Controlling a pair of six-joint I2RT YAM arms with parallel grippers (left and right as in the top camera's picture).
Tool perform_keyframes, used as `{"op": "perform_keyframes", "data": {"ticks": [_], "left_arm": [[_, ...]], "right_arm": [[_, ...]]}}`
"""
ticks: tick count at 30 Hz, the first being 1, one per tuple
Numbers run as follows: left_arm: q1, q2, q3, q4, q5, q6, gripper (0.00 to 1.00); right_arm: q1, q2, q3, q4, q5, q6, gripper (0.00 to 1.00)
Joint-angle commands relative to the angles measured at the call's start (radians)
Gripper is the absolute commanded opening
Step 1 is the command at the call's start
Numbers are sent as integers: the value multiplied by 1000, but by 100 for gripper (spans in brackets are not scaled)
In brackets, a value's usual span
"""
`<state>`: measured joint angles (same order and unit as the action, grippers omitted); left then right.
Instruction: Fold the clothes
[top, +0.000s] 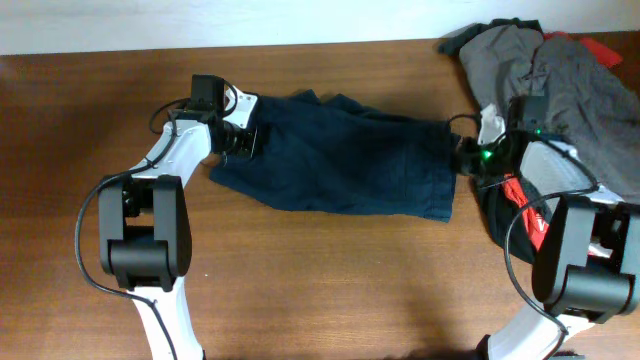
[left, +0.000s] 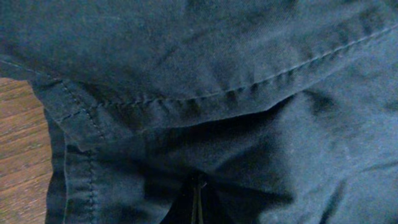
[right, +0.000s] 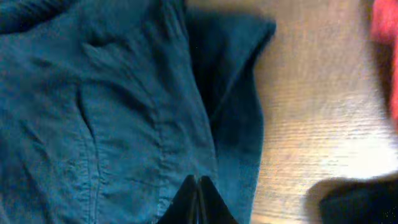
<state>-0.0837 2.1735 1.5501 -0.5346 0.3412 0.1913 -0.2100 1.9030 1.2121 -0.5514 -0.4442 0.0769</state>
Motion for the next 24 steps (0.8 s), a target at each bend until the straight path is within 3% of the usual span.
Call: {"op": "perform_keyframes", "data": {"ticks": [1, 2, 4, 12, 14, 19, 21, 24], "left_arm": [[-1, 20, 2, -1, 19, 20, 1], [-2, 20, 2, -1, 19, 20, 1], [-5, 20, 2, -1, 19, 20, 0], [-8, 20, 2, -5, 19, 20, 1], [-8, 20, 2, -5, 19, 20, 1], [-8, 20, 2, -7, 19, 20, 0], [-8, 20, 2, -13, 18, 20, 0], [-8, 20, 2, -24, 18, 20, 0]], "right_arm": [[-1, 6, -59, 41, -1, 14, 31], [-1, 6, -72, 48, 0, 14, 50], [-1, 6, -88, 57, 8, 20, 60], [1, 35, -148, 121, 52, 78, 64], [8, 68, -149, 122, 24, 94, 47], [47, 88, -149, 122, -1, 118, 21], [42, 88, -148, 127, 3, 139, 4], [-2, 70, -146, 126, -13, 149, 4]]}}
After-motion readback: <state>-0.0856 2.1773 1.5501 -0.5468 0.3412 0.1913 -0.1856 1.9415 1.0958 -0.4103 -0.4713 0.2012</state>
